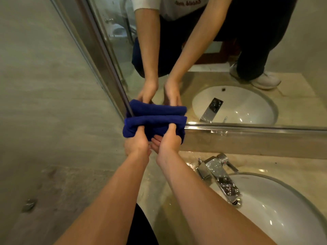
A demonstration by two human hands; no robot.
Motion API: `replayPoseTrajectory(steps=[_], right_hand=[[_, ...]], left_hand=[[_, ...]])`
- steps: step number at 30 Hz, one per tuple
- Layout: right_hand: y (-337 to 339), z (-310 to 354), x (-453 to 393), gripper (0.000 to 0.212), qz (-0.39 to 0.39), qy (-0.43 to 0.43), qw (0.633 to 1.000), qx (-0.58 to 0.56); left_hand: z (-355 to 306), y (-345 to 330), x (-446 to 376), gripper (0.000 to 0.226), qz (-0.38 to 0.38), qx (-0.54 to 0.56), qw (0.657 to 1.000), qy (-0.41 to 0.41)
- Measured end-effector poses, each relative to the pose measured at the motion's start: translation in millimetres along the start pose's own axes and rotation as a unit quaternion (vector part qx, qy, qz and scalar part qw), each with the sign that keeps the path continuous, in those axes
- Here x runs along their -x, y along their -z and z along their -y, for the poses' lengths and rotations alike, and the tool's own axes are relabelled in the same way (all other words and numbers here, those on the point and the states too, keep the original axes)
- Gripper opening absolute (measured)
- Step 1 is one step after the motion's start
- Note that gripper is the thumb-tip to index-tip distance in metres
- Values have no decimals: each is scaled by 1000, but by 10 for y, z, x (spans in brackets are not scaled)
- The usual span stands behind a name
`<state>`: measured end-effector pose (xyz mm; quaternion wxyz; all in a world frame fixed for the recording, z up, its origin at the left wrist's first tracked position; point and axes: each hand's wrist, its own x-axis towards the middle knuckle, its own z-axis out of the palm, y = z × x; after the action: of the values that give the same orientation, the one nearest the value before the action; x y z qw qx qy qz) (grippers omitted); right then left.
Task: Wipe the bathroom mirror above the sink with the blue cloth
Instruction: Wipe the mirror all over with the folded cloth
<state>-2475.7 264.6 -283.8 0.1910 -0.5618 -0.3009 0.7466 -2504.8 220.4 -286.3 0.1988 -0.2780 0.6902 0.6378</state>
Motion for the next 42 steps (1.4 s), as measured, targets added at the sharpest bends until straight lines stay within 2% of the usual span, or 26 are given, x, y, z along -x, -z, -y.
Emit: replayPoseTrajectory(steps=[1,4,8,10,15,19,28,31,35,37,42], right_hand=[[-20,15,6,38,12,-8,1000,-12],[-38,-10,-43,38,5,25,1000,6],[63,52,-141,20,-3,55,998,9],[135,108,-186,20,-4,62,998,15],[488,300,-316,27,-11,101,993,53],[809,543,-425,22,-21,117,991,57],[1837,1280,-759,16,-104,163,980,36],[2094,1479,-912,18,-126,164,978,30],[2105,1452,-904,16,-132,151,980,2],[2011,1389,-836,15,-122,141,983,-5],[1547,1112,-622,14,-71,104,992,23]], left_hand=[[-10,-24,-12,42,21,38,999,23],[-12,-111,-55,25,35,75,996,15],[5,-254,-95,37,53,147,987,45],[37,-327,-74,42,48,171,983,53],[182,-606,163,41,36,181,982,49],[352,-890,407,38,49,192,979,42],[839,-1811,1215,39,99,180,973,106],[901,-2046,1524,30,101,172,972,126],[873,-1962,1519,4,133,143,970,141],[808,-1841,1437,7,147,140,968,148],[636,-1473,1138,16,62,170,977,111]])
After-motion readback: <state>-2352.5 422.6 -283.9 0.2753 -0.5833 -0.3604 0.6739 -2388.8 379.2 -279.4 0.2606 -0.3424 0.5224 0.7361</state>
